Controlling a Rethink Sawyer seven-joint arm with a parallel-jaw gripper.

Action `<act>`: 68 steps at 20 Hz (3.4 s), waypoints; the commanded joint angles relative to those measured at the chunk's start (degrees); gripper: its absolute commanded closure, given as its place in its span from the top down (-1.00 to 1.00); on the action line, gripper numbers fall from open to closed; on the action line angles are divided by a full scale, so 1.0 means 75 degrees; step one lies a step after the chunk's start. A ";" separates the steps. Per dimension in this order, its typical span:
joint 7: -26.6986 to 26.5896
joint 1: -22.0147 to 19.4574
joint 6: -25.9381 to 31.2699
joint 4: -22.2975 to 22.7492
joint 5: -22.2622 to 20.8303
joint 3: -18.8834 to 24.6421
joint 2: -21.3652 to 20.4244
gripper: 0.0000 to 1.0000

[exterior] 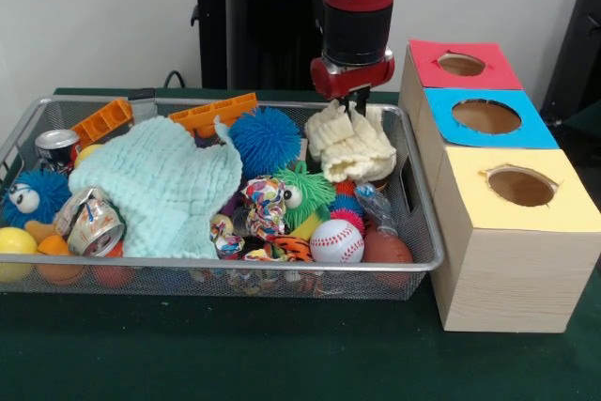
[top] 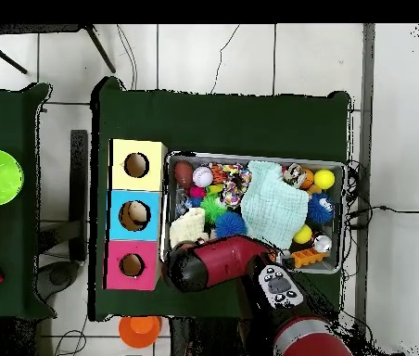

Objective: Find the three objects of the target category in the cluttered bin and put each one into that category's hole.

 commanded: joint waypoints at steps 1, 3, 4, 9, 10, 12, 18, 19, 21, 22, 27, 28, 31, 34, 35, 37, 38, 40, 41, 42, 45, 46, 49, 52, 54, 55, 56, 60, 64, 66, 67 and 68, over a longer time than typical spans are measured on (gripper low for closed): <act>0.0064 -0.0015 0.0362 -0.0105 -0.0336 0.0364 0.0339 -1.00; 0.0068 -0.0034 0.0287 -0.0074 -0.0358 0.0386 0.0355 -1.00; 0.0070 -0.0044 0.0252 -0.0058 -0.0379 0.0379 0.0362 -1.00; 0.0151 0.0122 0.0316 -0.0155 -0.0421 0.0153 0.0060 -1.00; -0.0021 -0.0023 0.0501 -0.0160 -0.0368 0.0262 -0.0059 -1.00; -0.0517 -0.0537 0.0815 0.0113 -0.0242 0.0663 -0.0545 -1.00; -0.1552 -0.2093 0.1662 0.1069 0.0300 0.2119 -0.1667 -1.00; -0.1589 -0.2248 0.1762 0.1185 0.0366 0.2302 -0.1865 -1.00; -0.1632 -0.2414 0.1913 0.1334 0.0314 0.2475 -0.2121 -1.00; -0.1614 -0.2467 0.1923 0.1373 0.0225 0.2523 -0.2199 -1.00; -0.1988 -0.2958 0.2577 0.1558 0.0265 0.3025 -0.2933 -1.00; -0.2084 -0.3064 0.2746 0.1582 0.0303 0.3134 -0.3110 -1.00; -0.2386 -0.3384 0.3127 0.1588 0.0316 0.3437 -0.3469 -1.00; -0.2409 -0.3612 0.3236 0.1480 0.0097 0.3648 -0.3441 -1.00; -0.2419 -0.3691 0.3283 0.1435 0.0057 0.3732 -0.3435 -1.00; -0.2462 -0.3805 0.3395 0.1355 -0.0106 0.3824 -0.3415 -1.00; -0.2511 -0.3868 0.3463 0.1318 -0.0215 0.3847 -0.3411 -1.00; -0.2662 -0.4006 0.3613 0.1248 -0.0432 0.3877 -0.3405 -1.00; -0.2779 -0.4114 0.3693 0.1212 -0.0491 0.3922 -0.3426 -1.00; -0.2896 -0.4222 0.3774 0.1177 -0.0550 0.3968 -0.3447 -1.00; -0.2997 -0.4415 0.3910 0.1063 -0.0708 0.4113 -0.3380 -1.00; -0.2990 -0.4465 0.3942 0.1036 -0.0741 0.4171 -0.3352 -1.00; -0.3011 -0.4566 0.4076 0.0881 -0.0810 0.4322 -0.3299 -1.00; -0.3161 -0.4732 0.4256 0.0696 -0.0895 0.4462 -0.3242 -1.00; -0.3251 -0.4831 0.4373 0.0564 -0.0959 0.4550 -0.3130 -1.00; -0.3299 -0.4851 0.4452 0.0462 -0.0974 0.4594 -0.3068 -1.00; -0.3383 -0.4966 0.4431 0.0505 -0.1037 0.4627 -0.3033 -1.00; -0.3756 -0.5271 0.4613 0.0347 -0.1088 0.4826 -0.2965 -1.00; -0.4190 -0.5492 0.4864 0.0004 -0.1121 0.5028 -0.2813 -1.00; -0.4400 -0.5555 0.4990 -0.0205 -0.1170 0.5060 -0.2686 -1.00; -0.4450 -0.5619 0.4959 -0.0143 -0.1167 0.5089 -0.2704 -1.00; -0.4499 -0.5683 0.4927 -0.0082 -0.1164 0.5117 -0.2723 -1.00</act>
